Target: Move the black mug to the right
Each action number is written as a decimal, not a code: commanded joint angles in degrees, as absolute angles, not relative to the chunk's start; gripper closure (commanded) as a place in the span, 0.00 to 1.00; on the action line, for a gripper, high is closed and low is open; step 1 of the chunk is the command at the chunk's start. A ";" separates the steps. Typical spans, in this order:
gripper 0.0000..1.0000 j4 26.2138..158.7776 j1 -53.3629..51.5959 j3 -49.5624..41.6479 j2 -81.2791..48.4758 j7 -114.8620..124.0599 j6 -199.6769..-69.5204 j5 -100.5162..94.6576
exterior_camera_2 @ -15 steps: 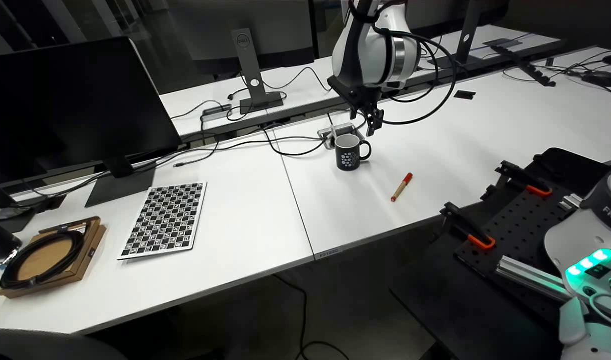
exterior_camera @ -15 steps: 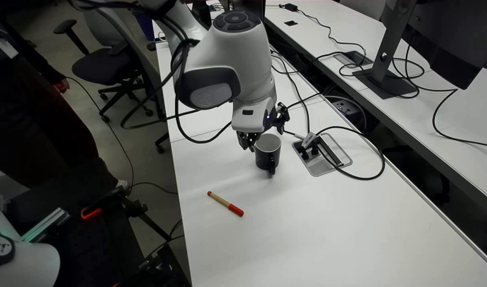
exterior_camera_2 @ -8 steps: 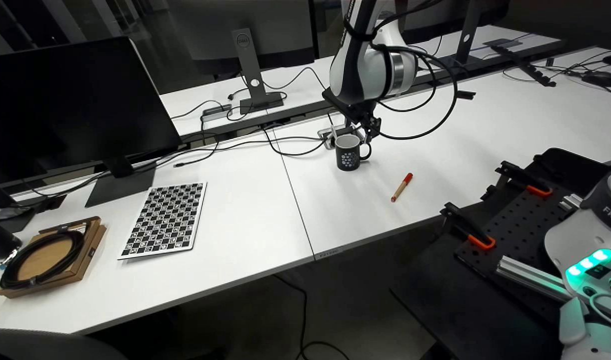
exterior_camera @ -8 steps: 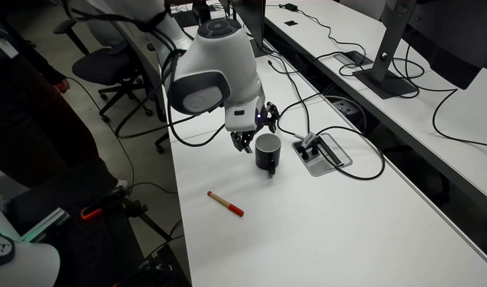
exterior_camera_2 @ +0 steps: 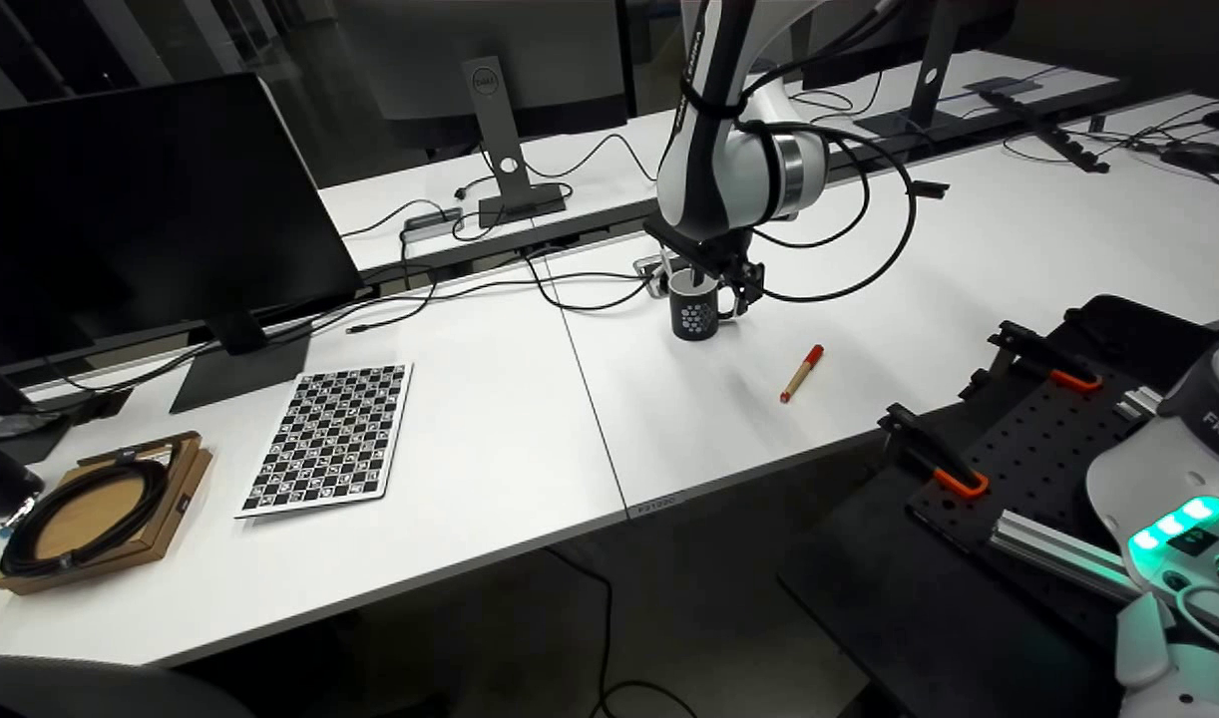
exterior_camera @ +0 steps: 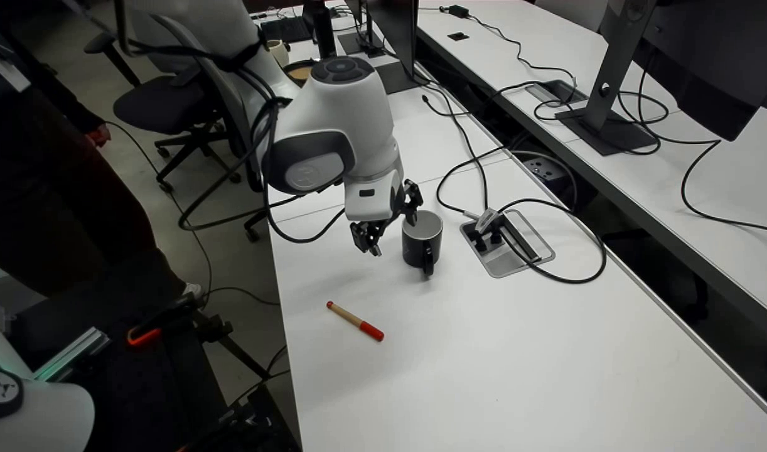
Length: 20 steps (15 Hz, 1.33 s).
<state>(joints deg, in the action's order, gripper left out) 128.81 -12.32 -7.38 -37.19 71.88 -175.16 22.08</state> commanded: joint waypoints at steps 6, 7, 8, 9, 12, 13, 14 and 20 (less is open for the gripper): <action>0.26 124.61 -14.59 -8.96 -41.62 72.90 -175.57 21.32; 0.28 124.14 -14.54 -8.72 -41.89 72.97 -175.76 21.50; 0.31 123.70 -14.57 -8.62 -42.16 73.07 -175.87 21.64; 0.37 123.35 -14.63 -8.63 -42.39 73.09 -175.97 21.66; 0.62 122.62 -14.58 -8.59 -42.85 73.10 -176.37 21.82; 0.69 122.46 -14.27 -8.33 -42.86 73.04 -176.55 22.01; 0.77 122.28 -14.14 -8.29 -42.94 73.02 -176.65 22.09; 0.98 121.88 -13.23 -7.99 -43.12 73.11 -176.86 22.47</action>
<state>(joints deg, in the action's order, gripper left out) 122.97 -13.49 -7.96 -42.06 72.36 -176.01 22.18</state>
